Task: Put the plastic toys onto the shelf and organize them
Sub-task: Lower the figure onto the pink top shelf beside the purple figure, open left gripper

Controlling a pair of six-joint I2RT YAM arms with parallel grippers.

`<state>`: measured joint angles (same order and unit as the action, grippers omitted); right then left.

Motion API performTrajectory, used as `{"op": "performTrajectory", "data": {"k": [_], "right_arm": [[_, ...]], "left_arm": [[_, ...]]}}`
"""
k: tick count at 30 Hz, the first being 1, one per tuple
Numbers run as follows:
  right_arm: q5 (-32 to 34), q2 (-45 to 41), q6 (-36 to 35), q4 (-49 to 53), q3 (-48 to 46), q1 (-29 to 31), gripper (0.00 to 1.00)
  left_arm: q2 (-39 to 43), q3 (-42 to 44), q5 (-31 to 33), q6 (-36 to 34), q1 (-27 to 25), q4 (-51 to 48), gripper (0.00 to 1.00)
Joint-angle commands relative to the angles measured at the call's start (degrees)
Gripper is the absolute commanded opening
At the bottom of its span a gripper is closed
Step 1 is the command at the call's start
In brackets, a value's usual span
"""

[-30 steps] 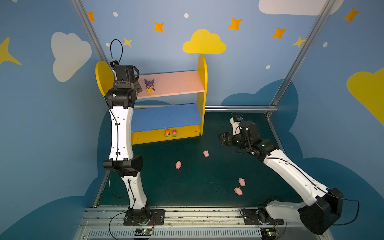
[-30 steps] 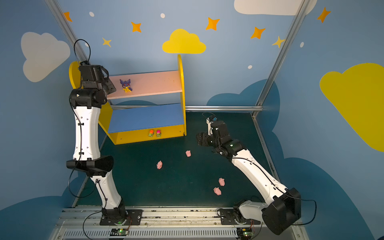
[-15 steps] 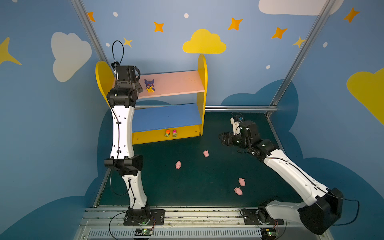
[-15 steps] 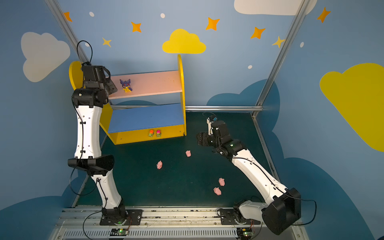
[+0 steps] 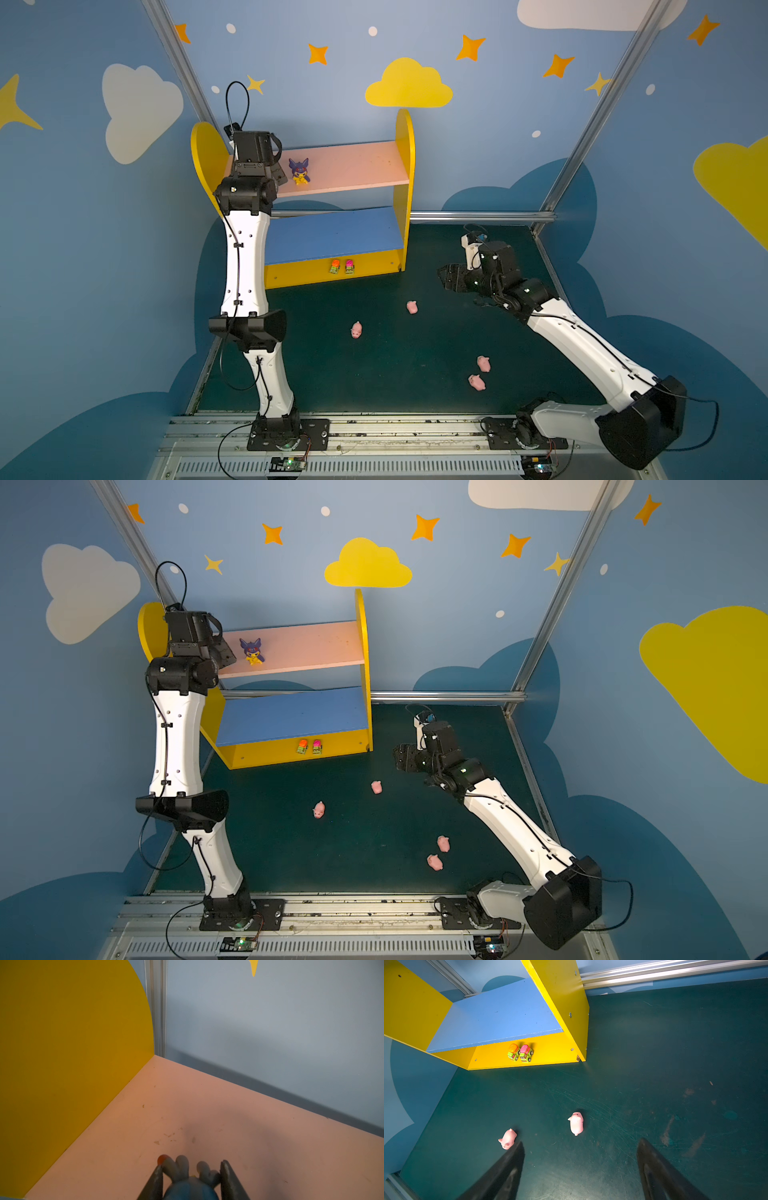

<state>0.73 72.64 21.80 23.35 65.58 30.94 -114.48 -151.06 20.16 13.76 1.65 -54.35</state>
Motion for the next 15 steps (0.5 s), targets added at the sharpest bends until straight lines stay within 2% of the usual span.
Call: {"op": "performTrajectory", "data": {"k": [1,7,15], "right_arm": [[-0.29,-0.06,-0.28,0.2,1.88,-0.25,0.83],[0.15,-0.44,-0.36,0.42,1.89,-0.21,0.84],[0.1,-0.32,-0.18,0.4,1.96,-0.26,0.84]], "left_arm": [[2.14,2.88,0.57,-0.79,-0.48,1.88,0.34],[4.41,7.83,0.72,-0.99,-0.63,4.67,0.35],[4.79,7.68,0.41,-1.53,-1.27,5.04,0.4]]}}
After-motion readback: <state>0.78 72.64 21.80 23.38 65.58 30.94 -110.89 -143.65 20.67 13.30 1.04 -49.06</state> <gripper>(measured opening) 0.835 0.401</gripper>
